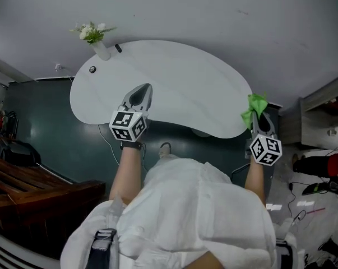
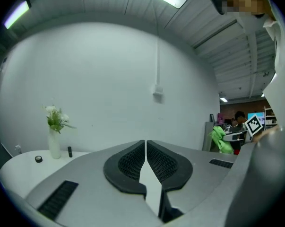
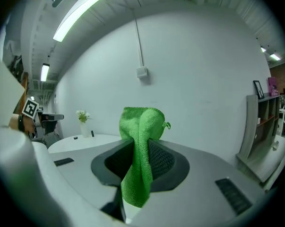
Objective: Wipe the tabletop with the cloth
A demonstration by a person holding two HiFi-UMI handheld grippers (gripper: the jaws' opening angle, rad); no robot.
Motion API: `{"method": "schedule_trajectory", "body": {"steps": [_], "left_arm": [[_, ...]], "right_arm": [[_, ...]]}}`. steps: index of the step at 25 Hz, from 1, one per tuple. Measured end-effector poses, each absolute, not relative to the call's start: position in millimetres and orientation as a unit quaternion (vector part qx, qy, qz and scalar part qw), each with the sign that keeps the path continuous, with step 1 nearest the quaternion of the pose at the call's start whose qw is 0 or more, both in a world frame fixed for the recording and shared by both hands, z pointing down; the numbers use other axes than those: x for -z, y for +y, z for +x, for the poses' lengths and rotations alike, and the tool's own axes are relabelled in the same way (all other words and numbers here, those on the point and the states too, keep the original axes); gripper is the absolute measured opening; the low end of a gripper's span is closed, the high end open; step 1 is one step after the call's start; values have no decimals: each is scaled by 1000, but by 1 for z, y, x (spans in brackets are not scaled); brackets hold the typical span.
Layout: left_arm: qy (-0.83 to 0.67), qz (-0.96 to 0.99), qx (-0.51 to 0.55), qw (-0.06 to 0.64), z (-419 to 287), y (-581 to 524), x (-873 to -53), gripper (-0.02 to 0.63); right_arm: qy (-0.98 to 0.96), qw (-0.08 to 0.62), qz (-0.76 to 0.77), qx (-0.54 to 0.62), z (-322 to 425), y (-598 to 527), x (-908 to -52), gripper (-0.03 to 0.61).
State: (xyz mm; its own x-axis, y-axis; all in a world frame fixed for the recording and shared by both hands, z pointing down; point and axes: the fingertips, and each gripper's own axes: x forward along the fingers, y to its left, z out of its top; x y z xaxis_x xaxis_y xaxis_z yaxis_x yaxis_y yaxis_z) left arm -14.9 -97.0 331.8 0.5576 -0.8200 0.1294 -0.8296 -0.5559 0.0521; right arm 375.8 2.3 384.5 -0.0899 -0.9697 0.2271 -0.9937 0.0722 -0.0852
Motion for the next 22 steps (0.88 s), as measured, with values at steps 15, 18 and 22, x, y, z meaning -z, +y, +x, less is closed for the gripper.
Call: {"method": "schedule_trajectory", "body": {"steps": [15, 18, 22], "left_arm": [[-476, 878, -28, 41, -27, -83, -306, 28], [-471, 881, -27, 46, -26, -80, -307, 28], [-469, 881, -24, 52, -29, -79, -310, 28]], "right_arm": [[-746, 31, 664, -49, 367, 7, -328, 77], [-745, 25, 664, -58, 366, 12, -329, 77], [-742, 30, 667, -58, 366, 16, -330, 77]]}}
